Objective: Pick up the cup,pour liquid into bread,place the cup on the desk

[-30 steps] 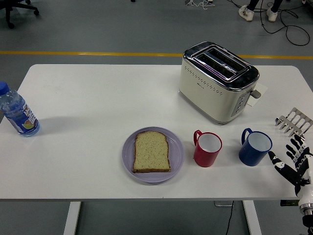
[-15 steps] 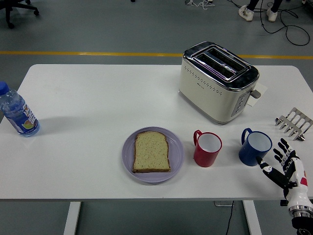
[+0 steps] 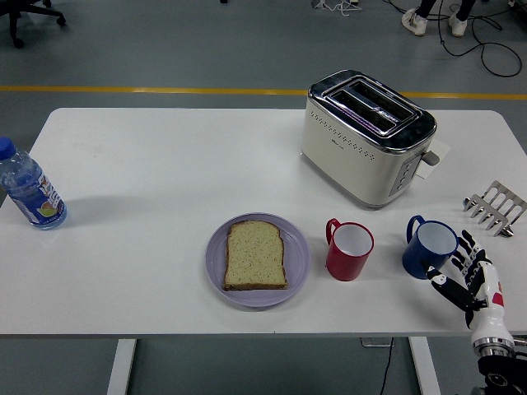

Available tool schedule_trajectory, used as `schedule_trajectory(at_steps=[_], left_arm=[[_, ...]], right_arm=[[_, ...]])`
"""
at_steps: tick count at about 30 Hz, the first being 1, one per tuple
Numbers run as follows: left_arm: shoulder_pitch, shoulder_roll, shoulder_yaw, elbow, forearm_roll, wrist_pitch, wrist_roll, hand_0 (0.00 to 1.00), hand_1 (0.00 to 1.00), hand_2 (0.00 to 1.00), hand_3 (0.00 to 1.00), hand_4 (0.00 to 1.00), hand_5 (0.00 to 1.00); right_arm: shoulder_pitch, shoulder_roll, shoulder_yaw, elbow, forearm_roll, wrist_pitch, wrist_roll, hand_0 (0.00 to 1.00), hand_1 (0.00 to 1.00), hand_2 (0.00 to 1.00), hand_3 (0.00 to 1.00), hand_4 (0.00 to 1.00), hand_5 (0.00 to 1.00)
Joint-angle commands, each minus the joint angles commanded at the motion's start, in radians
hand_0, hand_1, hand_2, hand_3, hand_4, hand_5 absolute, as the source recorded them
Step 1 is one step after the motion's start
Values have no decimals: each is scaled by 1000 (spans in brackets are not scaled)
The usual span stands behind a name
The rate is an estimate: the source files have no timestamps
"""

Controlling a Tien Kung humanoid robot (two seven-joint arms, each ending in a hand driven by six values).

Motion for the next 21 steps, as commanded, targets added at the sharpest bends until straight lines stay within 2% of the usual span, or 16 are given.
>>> schedule_trajectory(at_steps=[12,15,21], left_arm=[[-1,-2,7,1,-3,-1,1,641,653,671,570,335,845],[0,-2,7,1,-4,-1,1,641,653,671,570,335,845],[2,-3,5,1,-7,-1,1,641,652,670,569,332,844]], right_arm=[[53,40,-22,-60,-9,-4,-12,909,852,934,945,917,69],[70,57,-27,-85,-10,-22,-9,909,852,934,945,917,69],[81,58,-28,-100,-5,-33,-10,910,851,932,951,920,63]])
